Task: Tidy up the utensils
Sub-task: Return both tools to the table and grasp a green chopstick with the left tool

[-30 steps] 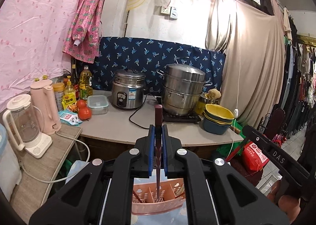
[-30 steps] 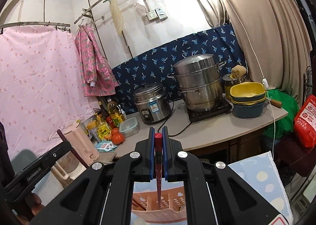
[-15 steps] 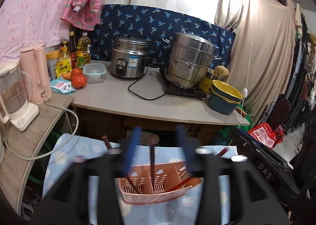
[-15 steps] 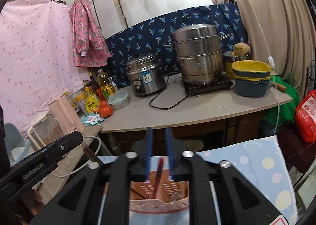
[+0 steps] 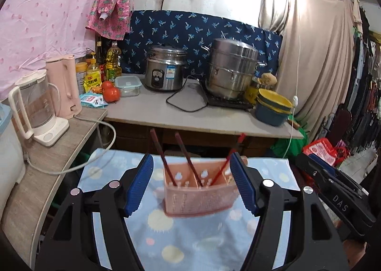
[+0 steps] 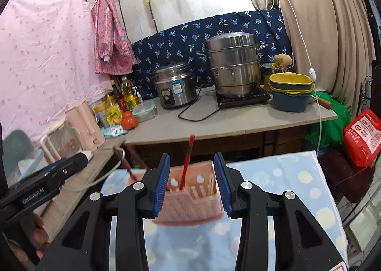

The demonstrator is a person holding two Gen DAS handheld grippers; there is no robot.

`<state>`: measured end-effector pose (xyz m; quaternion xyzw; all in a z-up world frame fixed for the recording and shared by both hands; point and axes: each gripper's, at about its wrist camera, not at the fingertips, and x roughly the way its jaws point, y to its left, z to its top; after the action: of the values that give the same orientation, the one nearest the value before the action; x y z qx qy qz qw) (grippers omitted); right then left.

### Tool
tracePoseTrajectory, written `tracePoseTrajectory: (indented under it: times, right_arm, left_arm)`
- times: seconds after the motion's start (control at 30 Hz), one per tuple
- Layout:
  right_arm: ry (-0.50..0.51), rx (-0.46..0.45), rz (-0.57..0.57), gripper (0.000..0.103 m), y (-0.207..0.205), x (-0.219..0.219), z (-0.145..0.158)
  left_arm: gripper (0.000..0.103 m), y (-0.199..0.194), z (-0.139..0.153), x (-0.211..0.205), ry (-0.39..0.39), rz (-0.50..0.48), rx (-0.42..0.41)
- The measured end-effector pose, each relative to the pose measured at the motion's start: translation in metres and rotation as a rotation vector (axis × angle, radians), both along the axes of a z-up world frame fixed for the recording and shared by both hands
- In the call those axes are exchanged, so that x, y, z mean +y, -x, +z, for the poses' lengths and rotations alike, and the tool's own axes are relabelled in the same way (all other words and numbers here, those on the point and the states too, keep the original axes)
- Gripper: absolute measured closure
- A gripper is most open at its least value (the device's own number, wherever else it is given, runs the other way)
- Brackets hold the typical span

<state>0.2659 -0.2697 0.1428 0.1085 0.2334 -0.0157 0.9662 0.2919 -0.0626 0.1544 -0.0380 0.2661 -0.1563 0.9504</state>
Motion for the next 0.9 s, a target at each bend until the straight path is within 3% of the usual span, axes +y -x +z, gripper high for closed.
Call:
tracePoseTrajectory:
  times: [0.1, 0.3, 0.57, 0.73, 0.9]
  right_arm:
    - [0.021, 0.042, 0.007, 0.065, 0.039, 0.005, -0.018]
    - [0.046, 0.184, 0.006, 0.065, 0.121, 0.011, -0.072]
    - [-0.019, 0.331, -0.030, 0.065, 0.213, 0.005, -0.138]
    - [0.027, 0.374, -0.046, 0.065, 0.253, 0.016, -0.166]
    - [-0.015, 0.422, -0.041, 0.065, 0.277, 0.022, -0.189]
  left_arm:
    - [0.040, 0.036, -0.016, 0.005, -0.043, -0.005, 0.017]
    - [0.040, 0.106, -0.079, 0.021, -0.100, -0.033, 0.122]
    - [0.040, 0.193, -0.155, 0.040, -0.155, -0.057, 0.264]
    - [0.040, 0.241, -0.190, 0.049, -0.168, -0.101, 0.332]
    - [0.041, 0.267, -0.220, 0.054, -0.172, -0.112, 0.394]
